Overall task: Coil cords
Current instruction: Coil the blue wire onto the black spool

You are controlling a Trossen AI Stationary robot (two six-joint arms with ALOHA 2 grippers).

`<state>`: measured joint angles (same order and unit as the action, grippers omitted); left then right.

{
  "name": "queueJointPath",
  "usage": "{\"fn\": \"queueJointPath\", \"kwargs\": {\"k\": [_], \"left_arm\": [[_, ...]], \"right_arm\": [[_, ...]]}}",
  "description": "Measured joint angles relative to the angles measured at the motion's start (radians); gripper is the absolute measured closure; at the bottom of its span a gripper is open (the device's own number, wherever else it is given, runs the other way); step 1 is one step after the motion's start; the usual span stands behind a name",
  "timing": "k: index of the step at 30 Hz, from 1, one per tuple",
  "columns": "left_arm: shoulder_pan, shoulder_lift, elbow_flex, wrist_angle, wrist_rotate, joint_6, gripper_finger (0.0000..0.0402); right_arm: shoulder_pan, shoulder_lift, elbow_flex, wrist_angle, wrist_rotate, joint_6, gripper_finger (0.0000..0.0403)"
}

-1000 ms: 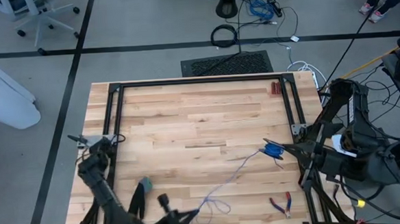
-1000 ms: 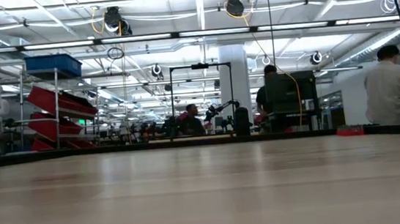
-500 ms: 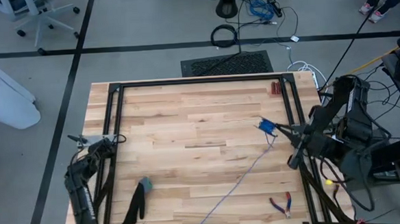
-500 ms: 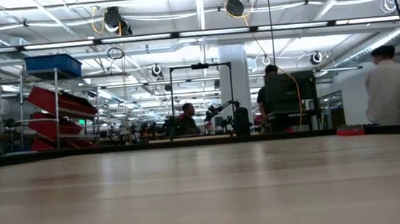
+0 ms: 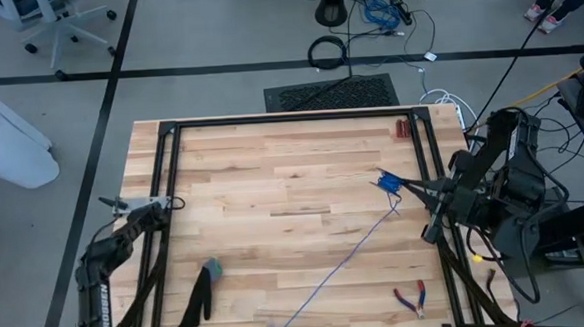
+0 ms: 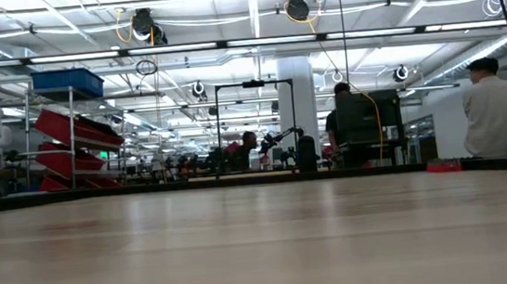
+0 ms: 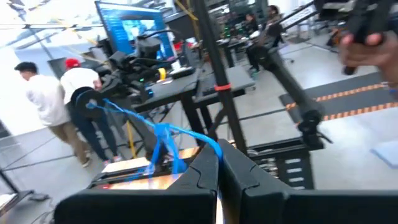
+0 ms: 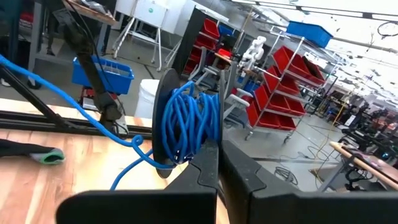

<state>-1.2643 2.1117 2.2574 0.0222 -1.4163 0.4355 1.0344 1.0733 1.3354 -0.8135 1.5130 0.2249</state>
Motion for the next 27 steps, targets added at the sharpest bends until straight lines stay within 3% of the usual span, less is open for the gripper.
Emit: {"fn": "queueJointPath", "kwargs": {"k": [7,15,19,22,27], "left_arm": [[-0.069,0.000,0.000,0.002,0.005,0.000,0.0400],[-0.056,0.000,-0.009,-0.010,0.006,-0.008,0.0400],[-0.009,0.000,-0.035,-0.013,-0.018,-0.011,0.0400],[0.061,0.000,-0.055,-0.034,-0.137,-0.037,0.0400],[0.227,0.001,-0.056,-0.176,-0.150,-0.063,0.0391]], "right_arm": [[0.000,-0.008,0.000,-0.018,0.005,0.015,0.0403],[0.000,-0.019,0.000,-0.078,0.006,0.083,0.0403],[0.000,-0.021,0.000,-0.098,0.006,0.103,0.0403],[0.000,-0.021,0.000,-0.096,0.004,0.104,0.0403],[0.000,-0.021,0.000,-0.087,0.004,0.107,0.0403]]}}
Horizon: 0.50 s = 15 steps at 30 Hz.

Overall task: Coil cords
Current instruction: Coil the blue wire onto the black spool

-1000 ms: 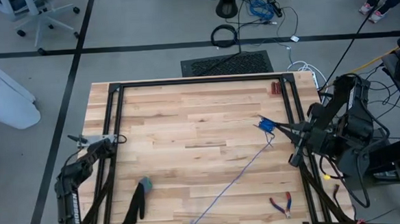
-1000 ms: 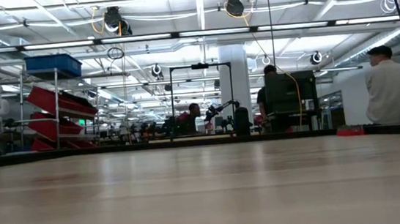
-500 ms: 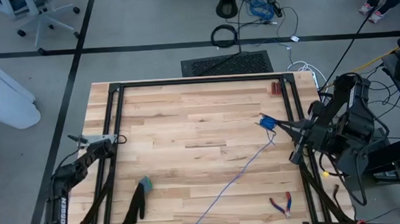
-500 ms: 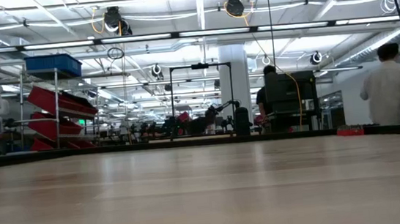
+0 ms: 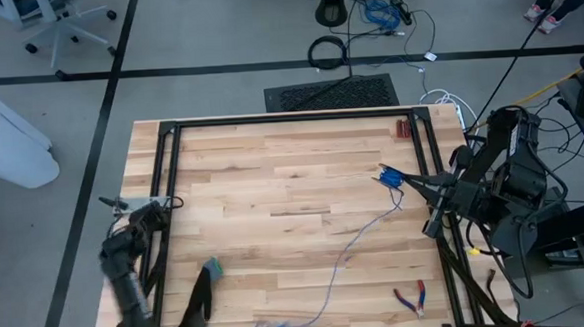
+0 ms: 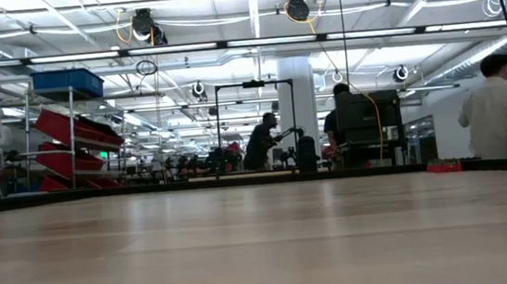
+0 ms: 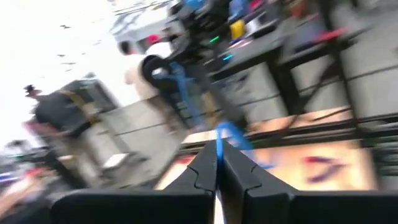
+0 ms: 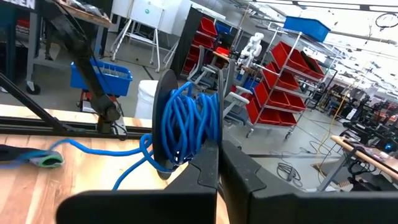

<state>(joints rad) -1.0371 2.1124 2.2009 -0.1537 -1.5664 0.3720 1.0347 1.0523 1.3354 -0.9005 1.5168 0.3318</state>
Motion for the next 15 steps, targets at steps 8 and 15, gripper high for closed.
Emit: {"fn": "queueJointPath", "kwargs": {"k": [8,15], "left_arm": [[0.275,0.001,0.000,-0.146,0.000,-0.020,0.0370],[0.374,0.001,0.000,-0.199,0.240,-0.032,0.0319]], "right_arm": [[0.001,0.000,0.000,0.001,-0.008,0.001,0.0403],[0.001,0.000,0.000,0.001,-0.025,-0.016,0.0403]]}}
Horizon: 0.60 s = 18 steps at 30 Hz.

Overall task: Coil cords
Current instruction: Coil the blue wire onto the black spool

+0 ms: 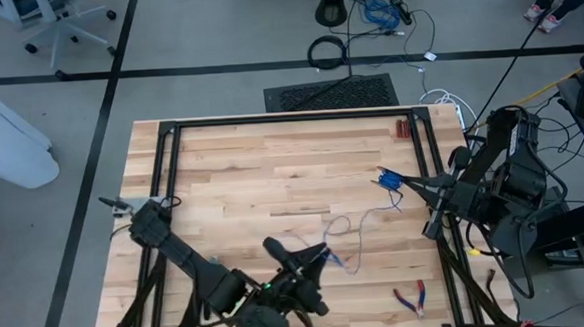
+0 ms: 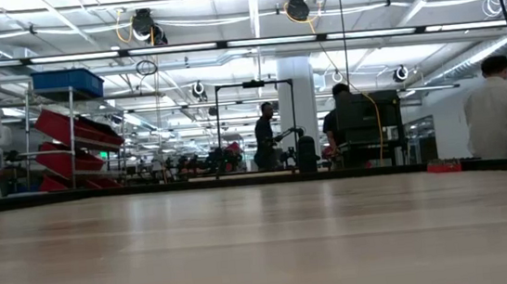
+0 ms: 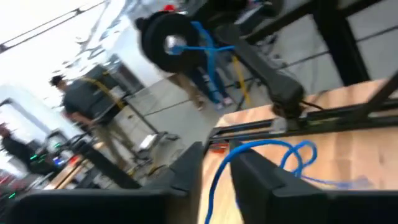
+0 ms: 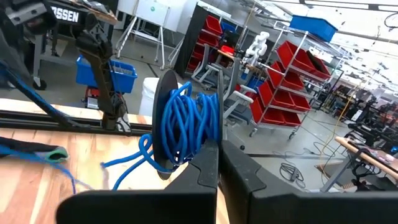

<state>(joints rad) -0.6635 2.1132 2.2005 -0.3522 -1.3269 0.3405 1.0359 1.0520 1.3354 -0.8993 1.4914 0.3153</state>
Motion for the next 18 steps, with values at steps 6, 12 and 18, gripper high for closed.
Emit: {"fn": "queueJointPath", "kwargs": {"k": [6,12,18], "left_arm": [[0.018,0.000,0.000,-0.250,0.044,-0.205,0.0228],[0.020,0.000,0.000,-0.484,0.047,-0.430,0.0185],[0.020,-0.002,0.000,-0.533,0.128,-0.440,0.0179]], "right_arm": [[0.000,0.000,0.000,0.007,-0.003,0.002,0.0403],[0.000,0.000,0.000,0.007,-0.006,0.013,0.0403],[0.000,0.001,0.000,0.007,-0.033,0.024,0.0403]]}}
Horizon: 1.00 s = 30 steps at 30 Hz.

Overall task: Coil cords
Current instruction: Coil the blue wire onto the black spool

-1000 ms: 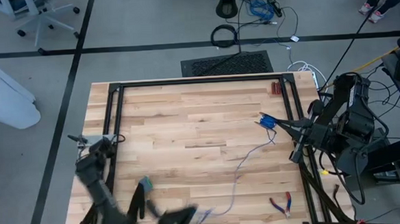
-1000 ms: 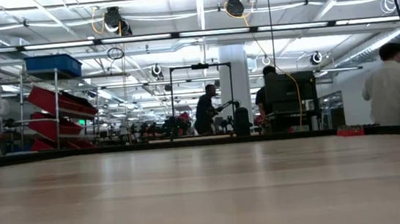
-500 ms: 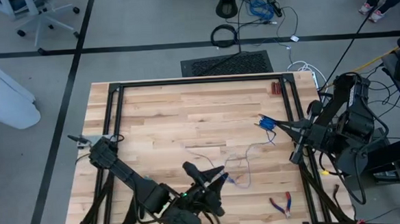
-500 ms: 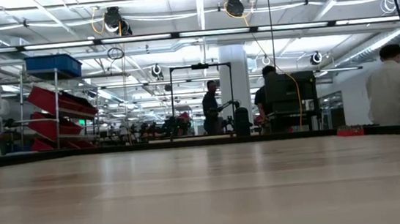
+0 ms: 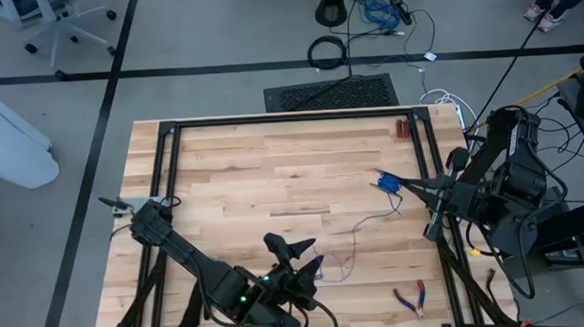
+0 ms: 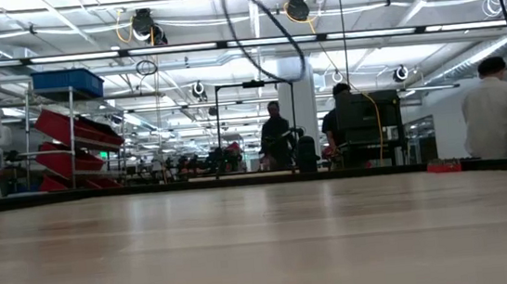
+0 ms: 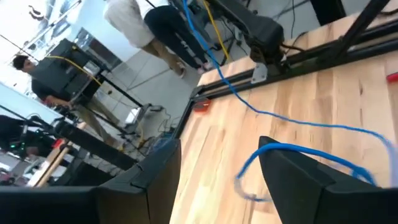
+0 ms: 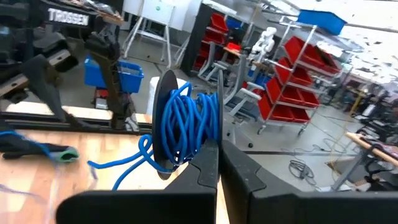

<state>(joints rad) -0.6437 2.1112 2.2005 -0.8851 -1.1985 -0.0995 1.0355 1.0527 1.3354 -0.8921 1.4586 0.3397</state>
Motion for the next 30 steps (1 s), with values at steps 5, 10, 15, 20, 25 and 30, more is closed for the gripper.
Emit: {"fn": "queueJointPath", "kwargs": {"k": [5,10,15,20,25,30], "left_arm": [[-0.005,-0.010,0.000,0.004,0.076,0.000,0.0179],[-0.029,-0.010,0.000,0.003,0.080,0.067,0.0179],[-0.046,-0.010,0.000,0.003,0.018,0.119,0.0179],[-0.048,-0.011,0.000,0.000,0.015,0.093,0.0179],[-0.033,-0.011,0.000,-0.039,0.085,0.006,0.0147],[-0.019,-0.007,0.000,-0.106,0.092,-0.050,0.0101]], "right_arm": [[0.000,0.002,0.000,0.000,0.000,0.007,0.0403],[0.000,0.002,0.000,0.000,0.000,0.007,0.0403],[0.000,0.002,0.000,0.000,-0.008,0.008,0.0403],[0.000,0.002,0.000,0.001,-0.024,0.014,0.0403],[0.000,0.002,0.000,0.001,-0.026,0.015,0.0403],[0.000,0.002,0.000,0.002,-0.026,0.015,0.0403]]}}
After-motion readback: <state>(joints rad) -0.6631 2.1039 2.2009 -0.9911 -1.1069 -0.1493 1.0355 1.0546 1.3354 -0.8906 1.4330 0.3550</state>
